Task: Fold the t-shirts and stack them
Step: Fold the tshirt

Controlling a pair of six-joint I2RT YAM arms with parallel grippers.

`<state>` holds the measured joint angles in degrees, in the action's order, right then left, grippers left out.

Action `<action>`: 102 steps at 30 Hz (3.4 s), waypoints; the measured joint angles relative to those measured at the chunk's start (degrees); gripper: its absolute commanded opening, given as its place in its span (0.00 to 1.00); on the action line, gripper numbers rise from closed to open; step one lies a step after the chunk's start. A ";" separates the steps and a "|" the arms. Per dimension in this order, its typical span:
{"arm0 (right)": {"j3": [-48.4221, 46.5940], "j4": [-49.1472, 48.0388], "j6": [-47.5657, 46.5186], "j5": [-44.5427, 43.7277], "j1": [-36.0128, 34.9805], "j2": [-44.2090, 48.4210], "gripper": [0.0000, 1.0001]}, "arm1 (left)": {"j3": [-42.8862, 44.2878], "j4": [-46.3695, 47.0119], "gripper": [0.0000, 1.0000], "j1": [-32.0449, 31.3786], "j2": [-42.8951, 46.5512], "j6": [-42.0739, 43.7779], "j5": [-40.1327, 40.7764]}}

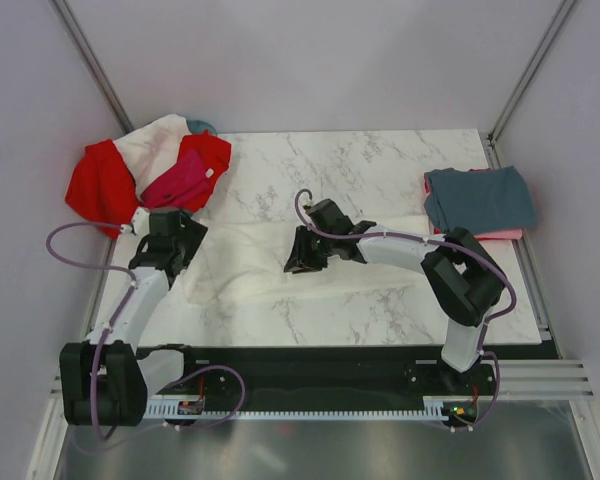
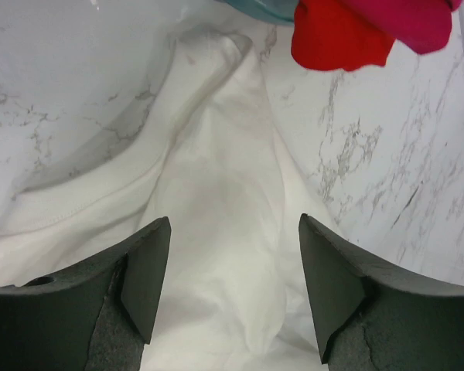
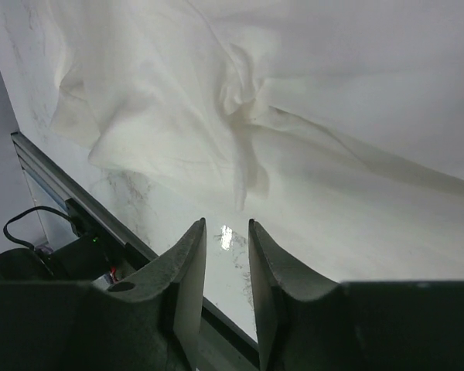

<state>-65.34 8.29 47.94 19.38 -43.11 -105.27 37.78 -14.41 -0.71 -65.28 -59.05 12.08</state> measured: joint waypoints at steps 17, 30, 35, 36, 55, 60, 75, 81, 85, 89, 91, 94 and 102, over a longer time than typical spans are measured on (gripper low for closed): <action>0.55 12.37 -13.27 -22.73 0.68 11.76 0.18 | -4.04 -6.99 0.14 0.02 11.98 9.03 -11.08; 13.11 19.23 -12.02 -37.88 10.99 24.26 0.00 | -0.76 0.26 0.02 -2.54 -6.19 7.26 -9.94; 16.46 20.74 -10.10 -42.32 13.53 24.57 0.00 | 5.29 2.34 0.02 -6.64 -15.50 5.77 -7.37; 16.87 21.03 -9.70 -42.82 13.86 24.39 0.00 | 6.45 2.58 0.02 -7.15 -17.46 5.42 -6.91; 20.48 18.14 -5.84 -45.55 11.26 17.51 0.00 | 31.28 -1.86 0.02 -15.34 -44.39 6.73 -0.22; 20.70 17.51 -0.85 -44.50 -0.87 17.77 0.00 | 43.06 -3.69 0.02 -18.58 -52.76 9.49 0.85; 0.57 16.35 7.89 -33.77 -24.44 4.50 0.04 | 96.35 -6.49 0.02 -22.82 -87.69 12.87 -15.30; 2.51 15.69 3.21 -33.62 -14.56 17.29 0.16 | 102.55 -3.28 0.02 -24.79 -92.65 10.19 -18.86; 6.49 15.26 0.28 -33.66 -2.43 26.56 0.35 | 102.55 0.13 0.06 -24.94 -93.59 8.76 -21.68; 9.07 15.82 -3.13 -33.64 5.14 29.88 0.35 | 102.31 1.38 0.31 -24.81 -93.42 9.27 -23.23; 9.49 15.91 -4.72 -32.92 8.52 29.92 0.35 | 101.07 1.73 0.38 -24.74 -92.65 9.73 -23.69; 9.97 14.73 -6.47 -28.24 15.65 29.38 0.35 | 94.99 1.92 0.47 -24.35 -87.82 11.08 -24.72; 7.34 6.84 -8.11 -18.16 27.08 15.47 0.42 | 76.63 1.73 0.59 -23.02 -63.17 15.76 -27.36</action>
<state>-58.00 15.14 39.83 1.21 -16.03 -89.80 114.41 -12.69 -23.73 -128.44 -43.29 -15.29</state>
